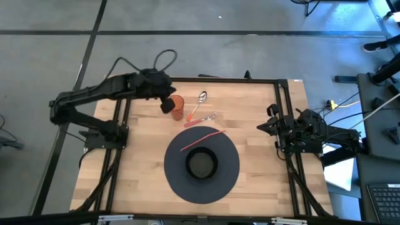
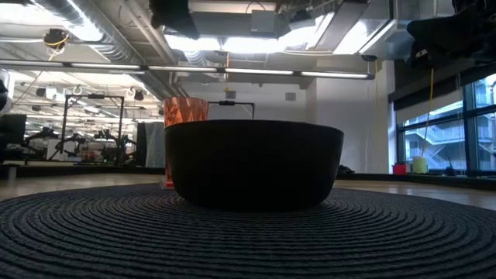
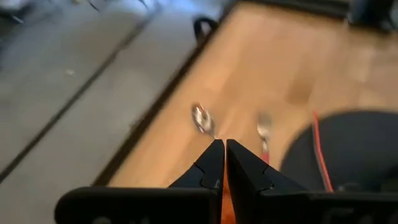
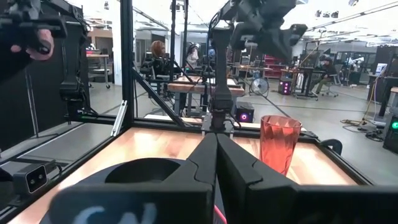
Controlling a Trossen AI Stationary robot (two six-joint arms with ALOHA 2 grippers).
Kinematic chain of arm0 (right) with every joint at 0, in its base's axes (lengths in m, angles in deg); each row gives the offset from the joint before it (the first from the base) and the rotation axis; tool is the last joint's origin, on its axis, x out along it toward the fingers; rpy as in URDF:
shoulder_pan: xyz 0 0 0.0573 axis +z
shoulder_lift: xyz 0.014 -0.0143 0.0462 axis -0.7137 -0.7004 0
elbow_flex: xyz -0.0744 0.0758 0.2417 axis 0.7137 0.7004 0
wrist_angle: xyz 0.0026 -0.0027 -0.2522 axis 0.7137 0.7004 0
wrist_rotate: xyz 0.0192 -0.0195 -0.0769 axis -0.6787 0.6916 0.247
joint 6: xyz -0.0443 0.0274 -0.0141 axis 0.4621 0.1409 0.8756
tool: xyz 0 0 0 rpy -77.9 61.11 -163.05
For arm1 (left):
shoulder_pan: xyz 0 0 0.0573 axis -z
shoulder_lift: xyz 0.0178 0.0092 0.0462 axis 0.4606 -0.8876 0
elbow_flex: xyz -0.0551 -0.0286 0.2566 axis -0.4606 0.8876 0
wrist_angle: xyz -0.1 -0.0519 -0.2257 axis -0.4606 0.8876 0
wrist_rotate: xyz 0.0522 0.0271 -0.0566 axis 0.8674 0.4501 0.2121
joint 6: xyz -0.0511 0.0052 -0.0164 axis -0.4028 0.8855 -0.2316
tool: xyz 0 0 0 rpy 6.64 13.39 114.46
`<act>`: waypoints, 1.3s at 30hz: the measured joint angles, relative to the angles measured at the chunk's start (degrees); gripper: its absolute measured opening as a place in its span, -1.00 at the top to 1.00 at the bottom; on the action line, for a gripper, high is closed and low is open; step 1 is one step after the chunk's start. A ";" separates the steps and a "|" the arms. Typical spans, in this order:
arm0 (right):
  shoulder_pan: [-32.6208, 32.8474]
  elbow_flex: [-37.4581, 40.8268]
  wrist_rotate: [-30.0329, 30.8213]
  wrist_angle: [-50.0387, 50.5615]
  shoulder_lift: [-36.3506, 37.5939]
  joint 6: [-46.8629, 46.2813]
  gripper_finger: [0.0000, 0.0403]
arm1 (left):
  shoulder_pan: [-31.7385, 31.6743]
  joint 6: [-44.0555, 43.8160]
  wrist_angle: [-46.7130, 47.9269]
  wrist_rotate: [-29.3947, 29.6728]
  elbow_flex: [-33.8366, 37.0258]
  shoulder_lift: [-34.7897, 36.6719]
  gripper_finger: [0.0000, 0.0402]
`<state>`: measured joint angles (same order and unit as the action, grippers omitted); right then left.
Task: Pick & Place Utensil
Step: Put the orange cup on the black mat to the top right of the black bowl
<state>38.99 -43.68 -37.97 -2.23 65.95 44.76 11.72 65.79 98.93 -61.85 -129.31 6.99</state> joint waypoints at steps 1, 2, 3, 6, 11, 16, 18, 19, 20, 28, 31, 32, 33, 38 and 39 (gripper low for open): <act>0.00 0.00 0.00 -0.01 0.00 -0.02 0.94 | -0.02 0.15 0.96 -0.42 -0.46 -0.99 0.93; 0.01 0.00 -0.01 0.00 0.00 0.00 0.94 | -0.02 0.36 1.33 -0.46 -0.82 -2.04 0.92; 0.00 0.00 0.00 0.01 0.00 0.01 0.94 | 0.00 0.72 1.49 -0.46 -1.08 -3.12 0.89; -0.01 0.00 0.06 -0.11 0.00 0.04 0.94 | 0.04 1.59 1.84 -0.66 -2.07 -6.30 0.78; -0.01 0.00 0.11 -0.75 0.00 -0.06 0.94 | 0.57 1.69 5.31 -3.71 -5.63 -11.46 0.50; -0.01 0.00 0.04 -0.62 0.00 -0.50 0.94 | 1.87 4.22 10.02 -7.28 -9.60 -15.65 0.18; -0.01 0.00 0.03 -0.62 0.00 -1.04 0.94 | 2.52 6.67 12.45 -8.15 -10.58 -17.08 0.07; -0.01 0.00 0.02 -0.61 0.00 -1.29 0.94 | 2.95 7.96 13.24 -8.13 -10.93 -17.61 0.03; -0.01 0.00 0.02 -0.59 0.00 -1.49 0.94 | 3.30 9.25 14.45 -8.15 -11.22 -18.09 -0.01; -0.01 0.00 0.00 0.87 0.00 -1.65 0.94 | 4.09 10.73 21.87 -7.75 -11.52 -19.90 -0.18; -0.01 0.00 -0.01 0.93 0.00 -1.64 0.94 | 3.96 10.45 22.52 -7.70 -11.22 -19.92 -0.18; 0.00 0.00 0.00 0.93 0.00 -1.61 0.94 | 3.84 10.43 22.98 -7.62 -11.23 -19.92 -0.18; -0.01 0.00 -0.02 0.94 0.00 -1.63 0.94 | 3.65 10.41 23.43 -7.42 -11.22 -19.89 -0.18; -0.01 0.00 -0.02 1.17 0.00 -1.65 0.94 | 3.10 10.19 24.14 -6.54 -11.21 -19.89 -0.18; 0.01 0.00 -0.02 1.19 0.00 -1.65 0.94 | 3.10 10.19 24.13 -6.52 -11.21 -19.89 -0.18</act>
<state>38.99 -43.68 -38.00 -1.04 65.95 43.11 14.82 75.98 123.06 -68.37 -140.52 -12.90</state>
